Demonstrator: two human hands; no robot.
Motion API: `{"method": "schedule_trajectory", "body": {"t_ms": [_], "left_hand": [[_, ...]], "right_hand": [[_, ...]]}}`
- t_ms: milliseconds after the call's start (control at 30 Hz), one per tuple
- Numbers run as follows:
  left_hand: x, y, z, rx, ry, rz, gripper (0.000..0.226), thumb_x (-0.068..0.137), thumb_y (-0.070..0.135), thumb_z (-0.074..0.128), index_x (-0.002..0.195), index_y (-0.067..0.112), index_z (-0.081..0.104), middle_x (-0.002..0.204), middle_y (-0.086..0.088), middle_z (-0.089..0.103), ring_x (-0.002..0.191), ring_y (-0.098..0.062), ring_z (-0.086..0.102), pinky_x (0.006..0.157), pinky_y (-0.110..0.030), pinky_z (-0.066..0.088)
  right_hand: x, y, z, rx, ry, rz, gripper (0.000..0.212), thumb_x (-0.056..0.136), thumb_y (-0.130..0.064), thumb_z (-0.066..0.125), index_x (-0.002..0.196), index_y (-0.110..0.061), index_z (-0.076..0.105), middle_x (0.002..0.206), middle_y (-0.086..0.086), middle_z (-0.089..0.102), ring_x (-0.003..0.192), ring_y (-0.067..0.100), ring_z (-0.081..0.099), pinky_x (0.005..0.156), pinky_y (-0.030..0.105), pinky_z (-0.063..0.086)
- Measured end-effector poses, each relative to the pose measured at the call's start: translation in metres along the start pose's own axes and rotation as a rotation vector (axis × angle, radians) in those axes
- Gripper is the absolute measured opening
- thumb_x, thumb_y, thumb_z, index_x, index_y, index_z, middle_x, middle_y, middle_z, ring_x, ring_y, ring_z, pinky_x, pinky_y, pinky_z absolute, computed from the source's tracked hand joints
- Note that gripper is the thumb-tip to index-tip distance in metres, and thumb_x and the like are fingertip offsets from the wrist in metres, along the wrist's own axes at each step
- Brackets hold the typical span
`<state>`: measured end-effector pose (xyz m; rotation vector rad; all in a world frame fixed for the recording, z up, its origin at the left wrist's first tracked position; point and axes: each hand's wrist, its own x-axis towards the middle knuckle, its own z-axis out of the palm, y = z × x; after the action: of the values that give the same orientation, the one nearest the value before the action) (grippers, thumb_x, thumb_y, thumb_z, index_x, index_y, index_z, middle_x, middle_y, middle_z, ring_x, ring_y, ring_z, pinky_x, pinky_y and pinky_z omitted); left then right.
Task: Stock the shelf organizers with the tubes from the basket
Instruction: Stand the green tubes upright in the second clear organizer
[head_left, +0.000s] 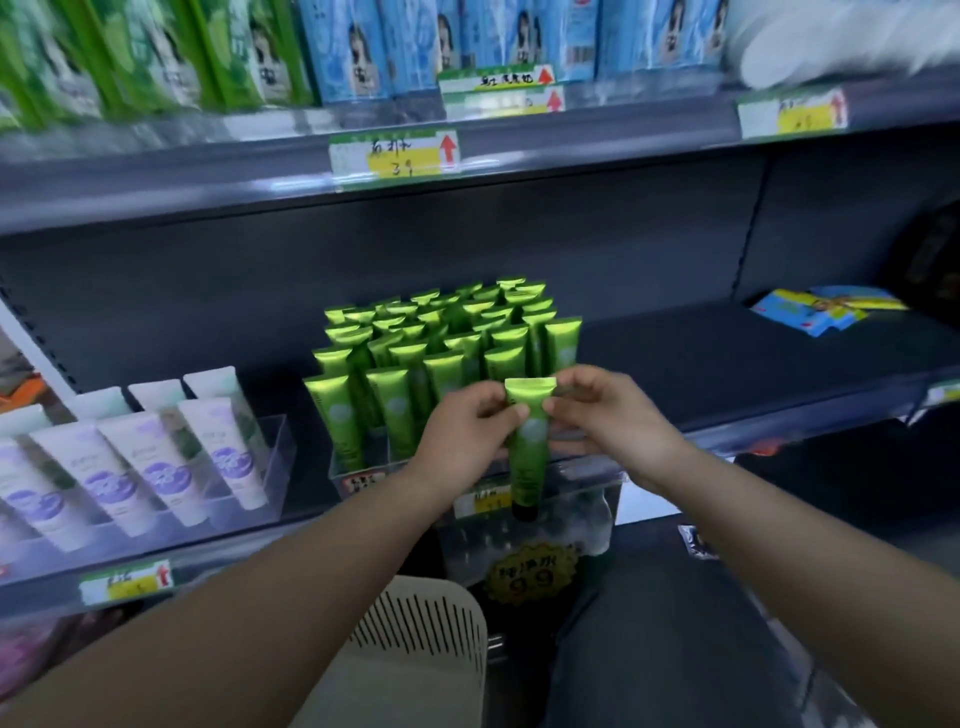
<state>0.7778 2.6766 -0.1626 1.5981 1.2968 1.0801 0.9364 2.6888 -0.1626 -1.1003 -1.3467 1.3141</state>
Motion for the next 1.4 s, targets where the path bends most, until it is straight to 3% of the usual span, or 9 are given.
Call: {"method": "schedule_trajectory", "body": {"t_ms": [233, 400, 500, 700, 833, 967, 1200, 1300, 1400], "left_hand": [[0.046, 0.036, 0.021, -0.005, 0.046, 0.046, 0.015, 0.092, 0.015, 0.056, 0.089, 0.000, 0.057, 0.103, -0.019, 0.066, 0.099, -0.029, 0.064, 0.083, -0.042, 0.056], [0.068, 0.043, 0.031, 0.005, 0.107, 0.083, 0.023, 0.092, 0.017, 0.057, 0.089, -0.006, 0.054, 0.095, -0.026, 0.062, 0.089, -0.028, 0.061, 0.084, -0.052, 0.053], [0.078, 0.038, 0.040, 0.017, 0.166, 0.101, 0.020, 0.090, 0.018, 0.057, 0.075, 0.007, 0.051, 0.079, -0.018, 0.056, 0.079, -0.020, 0.054, 0.086, -0.054, 0.051], [0.090, 0.011, 0.057, 0.052, 0.204, 0.058, 0.021, 0.092, 0.020, 0.054, 0.079, 0.004, 0.050, 0.091, -0.025, 0.061, 0.077, -0.026, 0.058, 0.083, -0.056, 0.051], [0.094, -0.002, 0.064, 0.079, 0.215, 0.042, 0.021, 0.093, 0.016, 0.052, 0.078, 0.003, 0.049, 0.085, -0.026, 0.060, 0.069, -0.020, 0.051, 0.075, -0.052, 0.051], [0.098, -0.011, 0.067, 0.119, 0.211, 0.039, 0.020, 0.094, 0.014, 0.052, 0.077, 0.004, 0.048, 0.073, -0.015, 0.055, 0.065, -0.019, 0.048, 0.063, -0.040, 0.047], [0.101, -0.014, 0.066, 0.207, 0.208, 0.053, 0.016, 0.094, 0.016, 0.051, 0.083, 0.004, 0.050, 0.068, -0.001, 0.051, 0.059, -0.015, 0.045, 0.055, -0.027, 0.033], [0.103, -0.010, 0.063, 0.210, 0.221, 0.061, 0.010, 0.093, 0.015, 0.053, 0.098, 0.008, 0.057, 0.083, -0.006, 0.062, 0.071, -0.015, 0.054, 0.062, -0.025, 0.038], [0.105, -0.003, 0.057, 0.243, 0.252, 0.069, 0.025, 0.092, 0.014, 0.055, 0.117, 0.010, 0.057, 0.106, -0.002, 0.062, 0.091, -0.009, 0.054, 0.071, -0.012, 0.036]], "right_hand": [[0.027, -0.038, -0.034, -0.075, 0.027, -0.108, 0.016, 0.090, -0.003, 0.058, 0.083, -0.017, 0.054, 0.075, 0.003, 0.059, 0.065, 0.013, 0.062, 0.072, 0.035, 0.058], [0.047, -0.048, -0.047, -0.121, 0.051, -0.166, 0.018, 0.090, -0.004, 0.058, 0.081, -0.019, 0.055, 0.079, 0.009, 0.056, 0.077, 0.020, 0.059, 0.078, 0.040, 0.055], [0.057, -0.043, -0.051, -0.122, 0.079, -0.193, 0.017, 0.089, -0.003, 0.057, 0.083, -0.019, 0.056, 0.077, 0.006, 0.057, 0.079, 0.018, 0.059, 0.078, 0.037, 0.055], [0.072, -0.018, -0.054, -0.092, 0.089, -0.145, 0.017, 0.090, 0.000, 0.056, 0.083, -0.016, 0.056, 0.085, 0.014, 0.056, 0.077, 0.018, 0.058, 0.070, 0.027, 0.056], [0.079, 0.000, -0.056, -0.094, 0.090, -0.122, 0.018, 0.090, 0.000, 0.055, 0.083, -0.017, 0.055, 0.071, 0.003, 0.054, 0.064, 0.008, 0.056, 0.064, 0.023, 0.055], [0.085, 0.011, -0.055, -0.111, 0.092, -0.112, 0.010, 0.090, 0.001, 0.054, 0.091, -0.009, 0.055, 0.075, 0.007, 0.054, 0.066, 0.009, 0.055, 0.060, 0.018, 0.054], [0.090, 0.016, -0.054, -0.158, 0.122, -0.115, 0.012, 0.089, 0.001, 0.055, 0.098, -0.007, 0.057, 0.084, 0.016, 0.055, 0.081, 0.020, 0.055, 0.078, 0.038, 0.054], [0.089, 0.013, -0.054, -0.217, 0.121, -0.154, 0.014, 0.087, 0.002, 0.057, 0.097, -0.008, 0.061, 0.088, 0.019, 0.062, 0.084, 0.021, 0.058, 0.085, 0.045, 0.051], [0.089, 0.007, -0.053, -0.330, 0.150, -0.212, 0.018, 0.085, -0.001, 0.062, 0.096, -0.015, 0.060, 0.088, 0.001, 0.062, 0.091, 0.017, 0.060, 0.086, 0.031, 0.050]]}}
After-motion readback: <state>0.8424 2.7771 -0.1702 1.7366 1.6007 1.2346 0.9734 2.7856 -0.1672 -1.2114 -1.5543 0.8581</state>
